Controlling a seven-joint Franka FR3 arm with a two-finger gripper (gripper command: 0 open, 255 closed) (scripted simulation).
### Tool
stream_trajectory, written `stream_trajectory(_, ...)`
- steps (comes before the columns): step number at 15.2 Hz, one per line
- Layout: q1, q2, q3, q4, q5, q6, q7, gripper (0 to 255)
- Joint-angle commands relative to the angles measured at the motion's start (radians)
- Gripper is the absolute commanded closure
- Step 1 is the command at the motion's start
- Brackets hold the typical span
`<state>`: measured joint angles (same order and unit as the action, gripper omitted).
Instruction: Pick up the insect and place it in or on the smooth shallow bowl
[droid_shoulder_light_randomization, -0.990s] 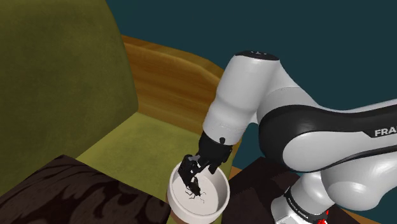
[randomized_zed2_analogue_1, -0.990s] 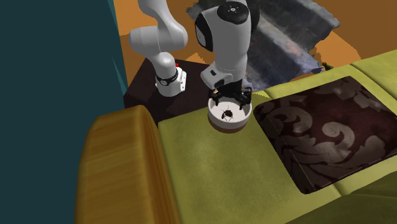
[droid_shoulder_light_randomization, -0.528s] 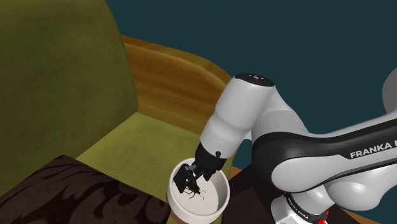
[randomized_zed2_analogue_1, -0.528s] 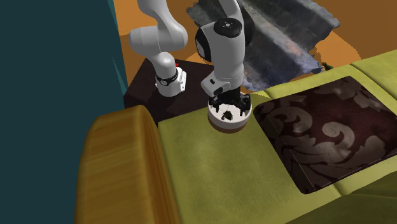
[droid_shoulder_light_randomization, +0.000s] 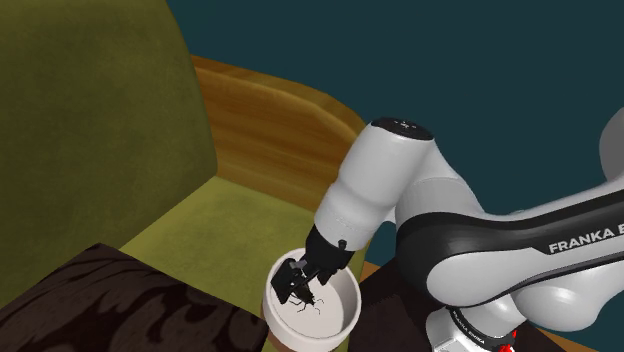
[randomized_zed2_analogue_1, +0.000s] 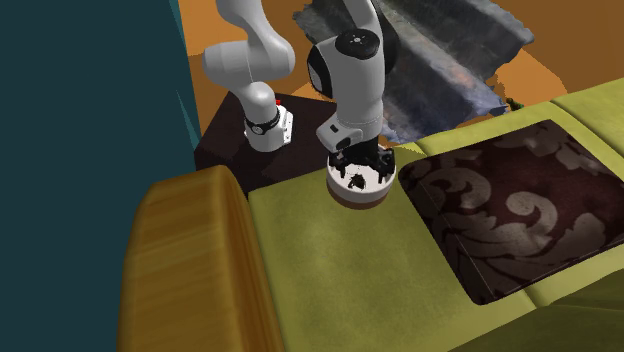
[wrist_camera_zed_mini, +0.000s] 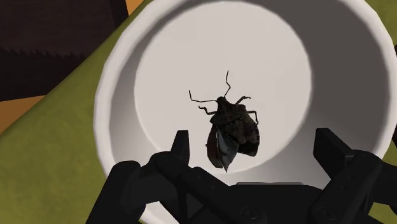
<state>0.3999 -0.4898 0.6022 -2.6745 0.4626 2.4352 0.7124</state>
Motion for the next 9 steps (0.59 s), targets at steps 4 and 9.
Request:
stream_trajectory(4,0.005,0.002,0.005,-0.017,0.004,-0.017,0.008,255)
stream_trajectory(9,0.000,0.006,0.007,-0.004,-0.002,-0.025,0.013,255)
